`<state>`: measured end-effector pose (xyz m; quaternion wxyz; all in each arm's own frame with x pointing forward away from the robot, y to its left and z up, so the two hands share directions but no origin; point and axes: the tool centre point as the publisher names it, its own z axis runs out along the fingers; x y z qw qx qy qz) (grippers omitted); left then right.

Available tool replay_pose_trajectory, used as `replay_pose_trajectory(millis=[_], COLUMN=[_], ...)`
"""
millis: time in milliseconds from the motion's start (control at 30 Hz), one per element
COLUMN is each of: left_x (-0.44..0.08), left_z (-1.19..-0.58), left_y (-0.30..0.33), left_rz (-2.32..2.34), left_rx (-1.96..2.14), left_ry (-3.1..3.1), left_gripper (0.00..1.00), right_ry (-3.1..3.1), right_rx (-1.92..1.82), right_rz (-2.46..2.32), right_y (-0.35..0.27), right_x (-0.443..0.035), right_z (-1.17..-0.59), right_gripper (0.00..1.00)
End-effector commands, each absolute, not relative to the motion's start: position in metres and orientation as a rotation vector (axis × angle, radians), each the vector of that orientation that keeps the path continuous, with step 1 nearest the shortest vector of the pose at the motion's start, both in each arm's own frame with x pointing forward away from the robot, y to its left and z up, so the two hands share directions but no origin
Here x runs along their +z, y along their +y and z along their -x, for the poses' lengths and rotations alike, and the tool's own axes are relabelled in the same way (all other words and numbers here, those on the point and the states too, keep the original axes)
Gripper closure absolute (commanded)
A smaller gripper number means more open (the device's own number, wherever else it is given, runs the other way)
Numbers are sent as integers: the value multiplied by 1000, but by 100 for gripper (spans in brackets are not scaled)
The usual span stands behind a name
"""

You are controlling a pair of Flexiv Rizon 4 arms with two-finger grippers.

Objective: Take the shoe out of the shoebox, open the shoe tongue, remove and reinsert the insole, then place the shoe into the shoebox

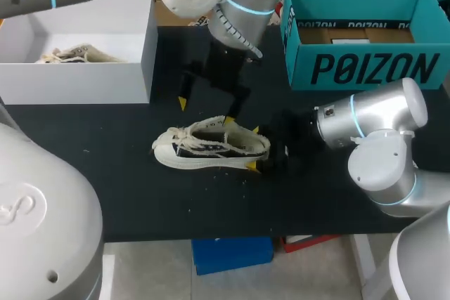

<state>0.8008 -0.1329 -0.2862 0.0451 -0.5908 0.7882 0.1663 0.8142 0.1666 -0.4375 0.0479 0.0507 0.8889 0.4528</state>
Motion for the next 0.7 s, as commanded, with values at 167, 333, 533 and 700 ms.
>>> replay_pose_trajectory(millis=[167,333,533,700], left_x=[-320,-336,-349,-361], left_z=[-809,-812,-814,-814], left_y=[-157,-162,-165,-162], left_rz=[1730,1694,1677,1694], left_rx=[632,709,757,812], left_ry=[2379,2367,2345,2334], left_gripper=[0,0,0,0], right_ry=[2710,2710,2710,2710], right_rx=[1378,1378,1378,1378], right_rz=[-158,-158,-158,-158], right_y=[168,168,168,168], right_x=[-439,-439,-439,-439], right_z=[-815,-815,-815,-815], right_gripper=[100,100,100,100])
